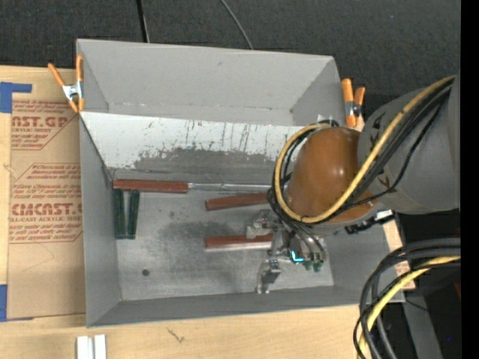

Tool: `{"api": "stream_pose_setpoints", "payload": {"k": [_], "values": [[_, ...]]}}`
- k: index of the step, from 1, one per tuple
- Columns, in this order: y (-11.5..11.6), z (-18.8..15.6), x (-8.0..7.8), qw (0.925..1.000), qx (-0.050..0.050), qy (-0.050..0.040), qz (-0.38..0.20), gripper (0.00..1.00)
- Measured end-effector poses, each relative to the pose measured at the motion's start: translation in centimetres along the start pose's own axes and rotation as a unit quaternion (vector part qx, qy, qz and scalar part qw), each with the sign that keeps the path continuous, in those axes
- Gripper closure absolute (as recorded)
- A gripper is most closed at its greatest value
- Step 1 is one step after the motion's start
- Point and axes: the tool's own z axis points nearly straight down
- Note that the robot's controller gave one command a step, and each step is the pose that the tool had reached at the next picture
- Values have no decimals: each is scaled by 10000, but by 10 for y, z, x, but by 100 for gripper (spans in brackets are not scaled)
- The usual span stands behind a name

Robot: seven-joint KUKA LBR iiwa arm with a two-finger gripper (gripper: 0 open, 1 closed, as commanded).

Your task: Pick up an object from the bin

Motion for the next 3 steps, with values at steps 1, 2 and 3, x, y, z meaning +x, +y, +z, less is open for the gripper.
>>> {"api": "stream_pose_setpoints", "payload": {"k": [1,2,3], "values": [[0,-3,-2,10000,-1,-38,1,0],[25,53,-59,9996,-4,-123,-253,100],[25,53,-59,9996,-4,-123,-253,100]]}}
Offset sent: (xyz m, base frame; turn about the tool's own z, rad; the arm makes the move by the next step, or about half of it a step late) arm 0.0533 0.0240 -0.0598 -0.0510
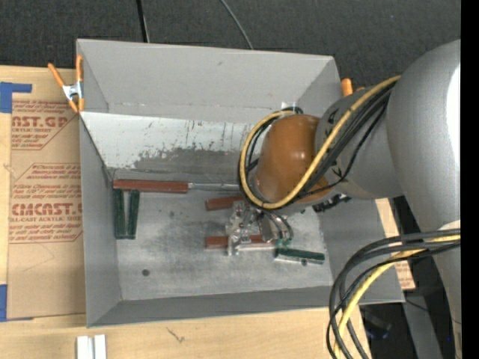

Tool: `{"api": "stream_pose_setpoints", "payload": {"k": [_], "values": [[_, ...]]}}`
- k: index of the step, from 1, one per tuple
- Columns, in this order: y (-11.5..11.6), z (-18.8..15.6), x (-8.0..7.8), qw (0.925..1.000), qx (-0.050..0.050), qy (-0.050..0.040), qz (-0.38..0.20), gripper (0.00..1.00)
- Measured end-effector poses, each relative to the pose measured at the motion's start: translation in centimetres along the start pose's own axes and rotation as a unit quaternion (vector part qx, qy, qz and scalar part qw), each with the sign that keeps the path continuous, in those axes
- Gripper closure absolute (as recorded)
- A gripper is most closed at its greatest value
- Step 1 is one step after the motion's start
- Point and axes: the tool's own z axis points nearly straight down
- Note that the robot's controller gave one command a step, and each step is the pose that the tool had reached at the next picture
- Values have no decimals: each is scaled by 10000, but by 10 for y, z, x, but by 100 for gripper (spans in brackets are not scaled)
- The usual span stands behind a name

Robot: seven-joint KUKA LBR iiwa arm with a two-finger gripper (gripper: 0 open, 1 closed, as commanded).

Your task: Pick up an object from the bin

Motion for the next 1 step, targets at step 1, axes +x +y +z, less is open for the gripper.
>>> {"api": "stream_pose_setpoints", "payload": {"k": [1], "values": [[-12,-136,-16,9999,6,63,-148,100]]}}
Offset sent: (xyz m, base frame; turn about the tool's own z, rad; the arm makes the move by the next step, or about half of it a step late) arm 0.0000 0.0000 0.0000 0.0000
